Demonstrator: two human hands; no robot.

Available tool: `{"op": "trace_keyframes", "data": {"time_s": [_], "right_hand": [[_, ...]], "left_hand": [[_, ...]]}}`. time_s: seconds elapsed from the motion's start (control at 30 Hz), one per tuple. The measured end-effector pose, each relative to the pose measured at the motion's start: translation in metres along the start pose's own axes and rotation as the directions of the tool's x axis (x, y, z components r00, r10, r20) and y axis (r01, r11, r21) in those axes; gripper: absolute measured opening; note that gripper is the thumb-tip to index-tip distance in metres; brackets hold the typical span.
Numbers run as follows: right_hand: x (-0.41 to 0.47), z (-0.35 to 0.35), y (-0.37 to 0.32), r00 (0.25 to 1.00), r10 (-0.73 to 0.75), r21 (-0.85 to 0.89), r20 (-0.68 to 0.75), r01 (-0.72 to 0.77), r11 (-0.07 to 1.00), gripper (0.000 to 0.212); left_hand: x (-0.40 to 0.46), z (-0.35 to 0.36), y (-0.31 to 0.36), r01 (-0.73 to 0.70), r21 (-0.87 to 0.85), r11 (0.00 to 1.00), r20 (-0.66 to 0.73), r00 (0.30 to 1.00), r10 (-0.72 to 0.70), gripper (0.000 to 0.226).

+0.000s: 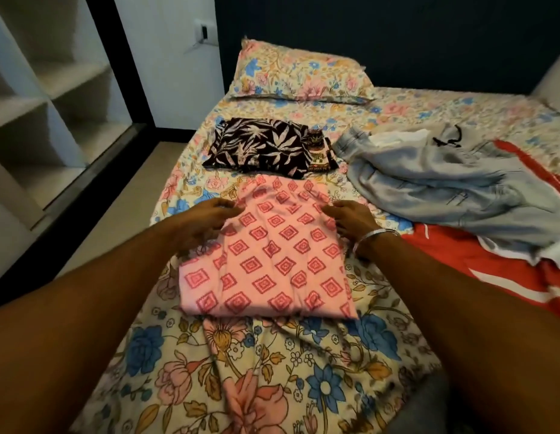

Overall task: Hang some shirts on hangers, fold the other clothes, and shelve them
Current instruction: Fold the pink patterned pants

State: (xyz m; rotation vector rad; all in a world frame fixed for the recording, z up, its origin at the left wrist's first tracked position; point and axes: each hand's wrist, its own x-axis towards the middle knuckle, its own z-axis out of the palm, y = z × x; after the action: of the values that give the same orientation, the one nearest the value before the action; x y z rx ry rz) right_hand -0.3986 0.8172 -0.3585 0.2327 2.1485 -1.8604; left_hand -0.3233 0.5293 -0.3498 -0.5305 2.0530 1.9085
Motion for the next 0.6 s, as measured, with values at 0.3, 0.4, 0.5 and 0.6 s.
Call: {"op": "trace_keyframes", "data": {"time_s": [0.3, 0.4, 0.5, 0.6], "right_hand": [[-0.129, -0.012, -0.026, 0.970, 0.023, -0.795, 0.240, 0.183, 0.579, 0.035], [-0.152, -0.018, -0.012, 0.975, 0.120, -0.879, 0.188, 0.113, 0.463, 0.028], [-0.165, -0.020, -0.012, 0.944, 0.291, -0.797, 0.158, -0.052, 0.602, 0.020], [-0.170, -0.016, -0.013, 0.944, 0.310, -0.695, 0.118, -0.144, 0.704, 0.019]], "left_hand": [[-0.114, 0.010, -0.083, -0.224, 0.462, 0.858, -0.447, 0.777, 0.444, 0.059], [-0.147, 0.025, -0.111, -0.169, 0.712, 0.681, -0.452, 0.633, 0.629, 0.054], [-0.149, 0.019, -0.110, -0.113, 0.718, 0.687, -0.360, 0.784, 0.505, 0.054], [-0.152, 0.016, -0.109, -0.142, 0.730, 0.668, -0.275, 0.834, 0.478, 0.043]]}}
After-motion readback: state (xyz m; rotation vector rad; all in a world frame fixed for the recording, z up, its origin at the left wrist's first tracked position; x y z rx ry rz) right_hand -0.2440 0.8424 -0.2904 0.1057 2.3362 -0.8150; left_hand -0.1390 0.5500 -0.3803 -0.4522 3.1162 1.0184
